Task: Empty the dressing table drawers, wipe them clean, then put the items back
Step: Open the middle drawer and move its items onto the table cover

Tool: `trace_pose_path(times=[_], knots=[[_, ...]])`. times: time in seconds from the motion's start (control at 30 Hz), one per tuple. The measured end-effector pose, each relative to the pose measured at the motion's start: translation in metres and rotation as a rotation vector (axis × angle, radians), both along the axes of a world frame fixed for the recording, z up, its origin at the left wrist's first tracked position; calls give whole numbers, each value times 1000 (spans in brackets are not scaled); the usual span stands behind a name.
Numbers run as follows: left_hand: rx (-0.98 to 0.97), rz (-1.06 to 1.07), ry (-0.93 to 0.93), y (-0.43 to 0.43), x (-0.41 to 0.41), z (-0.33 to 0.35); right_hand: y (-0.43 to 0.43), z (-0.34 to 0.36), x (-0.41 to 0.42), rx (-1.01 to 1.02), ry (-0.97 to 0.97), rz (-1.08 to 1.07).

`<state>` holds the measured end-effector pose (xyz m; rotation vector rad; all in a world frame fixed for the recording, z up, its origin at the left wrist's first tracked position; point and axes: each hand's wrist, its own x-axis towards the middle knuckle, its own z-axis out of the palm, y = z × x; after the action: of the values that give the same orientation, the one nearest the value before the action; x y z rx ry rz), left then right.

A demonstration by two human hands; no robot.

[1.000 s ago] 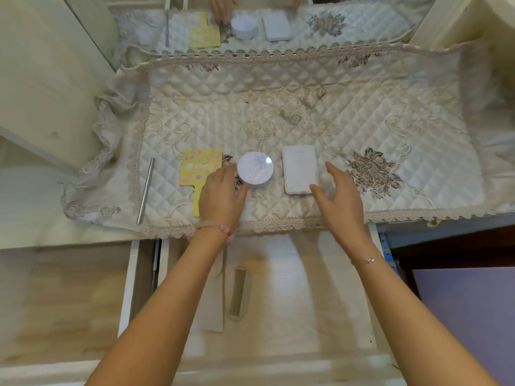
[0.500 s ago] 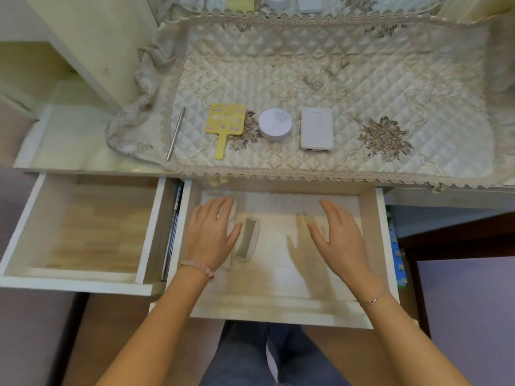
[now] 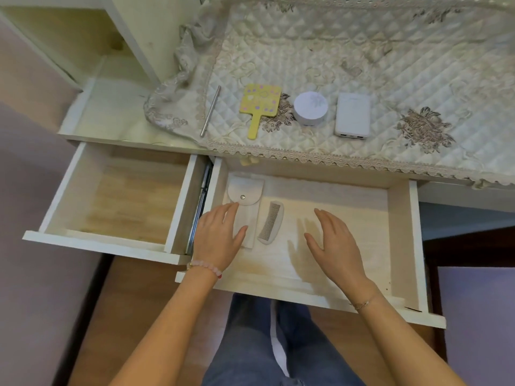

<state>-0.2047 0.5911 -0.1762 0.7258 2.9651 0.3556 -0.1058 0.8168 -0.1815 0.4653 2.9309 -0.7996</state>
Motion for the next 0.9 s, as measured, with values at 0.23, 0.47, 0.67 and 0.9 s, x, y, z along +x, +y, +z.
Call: trace_pose_path(times=[0.23,0.47,0.67,0.9], knots=[[84,-1,-188,-6,-21,-23,-30,-13,-32,-87,-65,-56],[243,198,-495,13,-38,-52,-45,-41,-67,-411,-211,-387],[183,301,-573,19,-45,-81,-58,-73,-90,-441,-282,-546],[220,376,-526,24,-46,-88,-71,-84,-101,-342,-266,-644]])
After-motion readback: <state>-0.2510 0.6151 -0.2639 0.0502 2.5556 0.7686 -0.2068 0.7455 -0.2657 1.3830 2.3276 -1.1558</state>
